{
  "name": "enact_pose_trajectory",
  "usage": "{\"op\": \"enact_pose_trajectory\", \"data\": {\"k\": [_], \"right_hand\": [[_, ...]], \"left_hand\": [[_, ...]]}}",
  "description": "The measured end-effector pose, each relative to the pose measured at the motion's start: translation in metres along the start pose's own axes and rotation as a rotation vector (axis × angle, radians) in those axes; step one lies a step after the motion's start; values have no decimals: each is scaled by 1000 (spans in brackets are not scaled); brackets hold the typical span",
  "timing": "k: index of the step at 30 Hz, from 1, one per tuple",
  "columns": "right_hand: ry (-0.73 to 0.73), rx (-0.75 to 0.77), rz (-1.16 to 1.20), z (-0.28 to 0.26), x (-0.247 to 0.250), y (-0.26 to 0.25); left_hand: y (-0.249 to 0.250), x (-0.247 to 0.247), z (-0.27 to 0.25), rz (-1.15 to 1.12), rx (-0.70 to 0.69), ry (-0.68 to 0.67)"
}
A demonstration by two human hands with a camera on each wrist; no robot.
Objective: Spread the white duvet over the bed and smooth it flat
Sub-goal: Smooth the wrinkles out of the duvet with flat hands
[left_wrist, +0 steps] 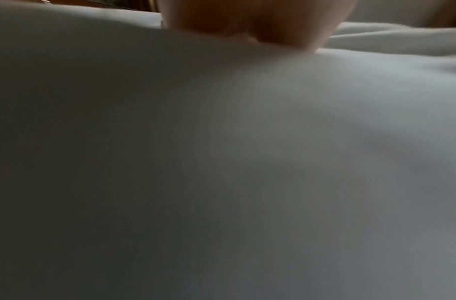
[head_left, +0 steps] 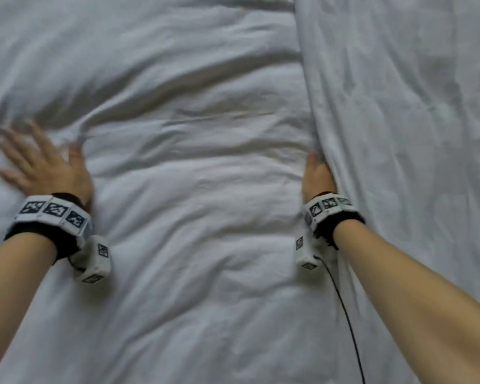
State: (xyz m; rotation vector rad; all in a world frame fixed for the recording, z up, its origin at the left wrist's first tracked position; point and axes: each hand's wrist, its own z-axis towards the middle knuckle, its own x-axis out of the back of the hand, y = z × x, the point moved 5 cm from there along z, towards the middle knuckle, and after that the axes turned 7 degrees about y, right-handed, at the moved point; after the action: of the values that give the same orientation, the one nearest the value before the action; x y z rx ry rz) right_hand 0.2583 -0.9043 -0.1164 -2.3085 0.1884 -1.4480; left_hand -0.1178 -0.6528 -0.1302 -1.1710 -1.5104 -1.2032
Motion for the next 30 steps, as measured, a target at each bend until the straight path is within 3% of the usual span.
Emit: {"op": "enact_pose_trajectory", "data": {"k": [4, 6, 8, 10, 11, 14, 15, 16, 17, 19, 22, 24, 26, 28, 30], "right_hand": [[-41, 539, -273, -29, -50, -71], [-122, 721, -376, -46, -72, -107], [-167, 815, -478, -58, -84, -122], [-191, 816, -550, -57, -89, -114], [-198, 799, -580, -54, -89, -104], [-203, 812, -667, -40, -86, -79], [-198, 827, -684, -36, -87, -74], [-191, 834, -692, -35, -89, -71], [-183, 831, -697, -35, -92, -71], [-162, 809, -700, -37, -99, -72], [-133, 788, -699, -40, -101, -74], [-124, 791, -694, -43, -97, -73], [-110, 785, -674, -42, -90, -69], [-78, 718, -668, -35, -77, -58], [-19, 515, -514, -19, -58, -36]], "left_hand": [[100, -10, -27, 19, -469, -53], [135, -20, -34, 63, -667, -125], [157, -29, -33, 117, -768, -163], [161, -30, -16, 152, -702, -151], [155, -26, -3, 124, -586, -120], [115, 5, 42, -74, -67, 57], [105, 16, 49, -105, 26, 104], [102, 25, 53, -99, 27, 139], [107, 30, 53, -75, -64, 154], [136, 25, 40, 15, -422, 96], [173, -15, -9, 149, -904, -166], [172, -42, -31, 264, -1011, -255], [153, -41, -18, 257, -844, -223], [118, -20, 13, 139, -543, -97], [56, 2, 47, 83, -212, 54]]}}
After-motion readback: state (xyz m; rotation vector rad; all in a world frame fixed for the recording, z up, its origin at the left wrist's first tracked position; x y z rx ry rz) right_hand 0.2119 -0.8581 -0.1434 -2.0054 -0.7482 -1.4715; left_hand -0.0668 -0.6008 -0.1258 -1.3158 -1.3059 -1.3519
